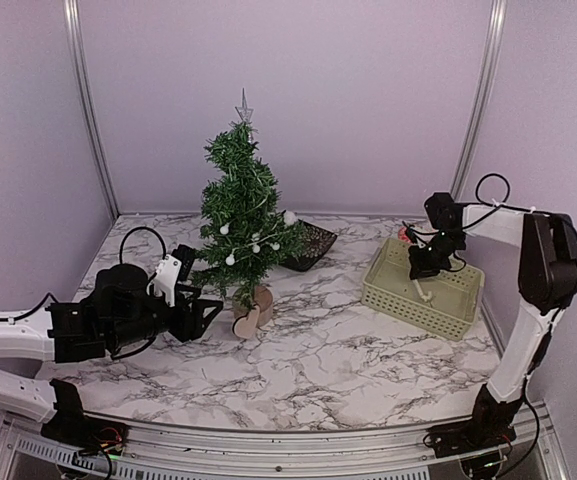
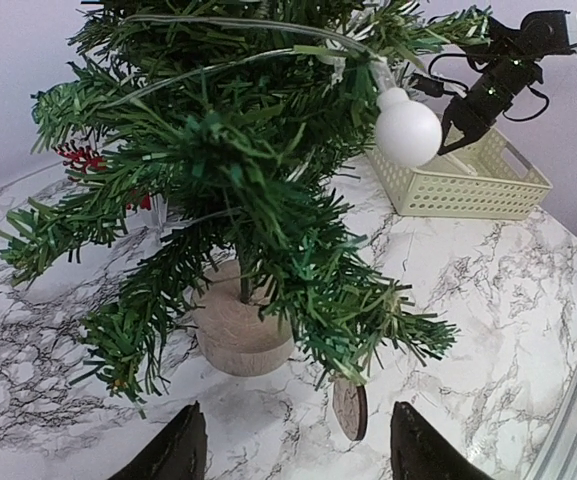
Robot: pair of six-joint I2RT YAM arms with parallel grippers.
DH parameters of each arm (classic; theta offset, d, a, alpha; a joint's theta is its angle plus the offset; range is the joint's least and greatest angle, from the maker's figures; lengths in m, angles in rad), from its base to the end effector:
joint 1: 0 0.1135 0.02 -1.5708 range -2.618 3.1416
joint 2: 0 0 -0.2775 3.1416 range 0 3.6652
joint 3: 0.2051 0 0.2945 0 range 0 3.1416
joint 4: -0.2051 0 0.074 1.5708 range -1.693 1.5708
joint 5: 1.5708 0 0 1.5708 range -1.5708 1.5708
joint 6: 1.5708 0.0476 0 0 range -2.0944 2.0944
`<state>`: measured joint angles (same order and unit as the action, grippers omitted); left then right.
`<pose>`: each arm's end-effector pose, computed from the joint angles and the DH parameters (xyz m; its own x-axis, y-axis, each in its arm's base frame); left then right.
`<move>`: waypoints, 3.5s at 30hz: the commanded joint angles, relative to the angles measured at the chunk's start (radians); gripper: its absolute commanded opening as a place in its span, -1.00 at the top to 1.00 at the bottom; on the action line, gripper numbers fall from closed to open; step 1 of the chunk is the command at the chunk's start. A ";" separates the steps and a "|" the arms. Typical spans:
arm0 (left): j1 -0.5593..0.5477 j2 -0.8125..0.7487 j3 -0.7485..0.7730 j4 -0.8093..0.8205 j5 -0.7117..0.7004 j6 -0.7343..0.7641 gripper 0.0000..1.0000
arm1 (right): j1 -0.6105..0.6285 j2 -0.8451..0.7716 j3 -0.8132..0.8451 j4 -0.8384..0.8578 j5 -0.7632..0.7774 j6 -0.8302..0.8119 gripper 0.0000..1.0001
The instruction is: Decorate the small christmas tree
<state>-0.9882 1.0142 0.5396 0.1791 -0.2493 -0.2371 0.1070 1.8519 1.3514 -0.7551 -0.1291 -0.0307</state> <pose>0.1596 -0.2208 0.2357 -0.3153 0.0648 -0.9468 0.6227 0.7670 -0.1549 0.4133 0.0505 0.1791 -0.9404 -0.1316 -0.3136 -0.1745 0.9782 0.1128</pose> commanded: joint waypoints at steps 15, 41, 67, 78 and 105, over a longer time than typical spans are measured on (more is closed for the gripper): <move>-0.206 0.039 0.157 -0.018 0.073 0.365 -0.25 | 0.149 -0.270 0.039 -0.070 -0.349 0.099 0.88; -0.381 0.519 0.557 -0.130 0.111 1.078 -0.11 | 0.635 -0.238 -0.092 0.105 -0.724 0.421 0.84; -0.401 0.617 0.635 -0.337 0.046 1.236 0.76 | 0.767 -0.163 -0.087 0.230 -0.834 0.556 0.81; -0.400 0.552 0.572 -0.277 0.021 1.163 1.00 | 0.762 -0.161 -0.070 0.233 -0.857 0.553 0.28; -0.099 0.332 0.589 -0.195 0.156 0.092 1.00 | 0.610 -0.664 -0.147 0.438 -0.428 0.140 0.21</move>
<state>-1.1168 1.3834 1.0996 -0.0731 -0.1570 0.0525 0.6685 1.1931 1.2060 -0.3668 -0.6662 0.1982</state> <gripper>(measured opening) 0.035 0.403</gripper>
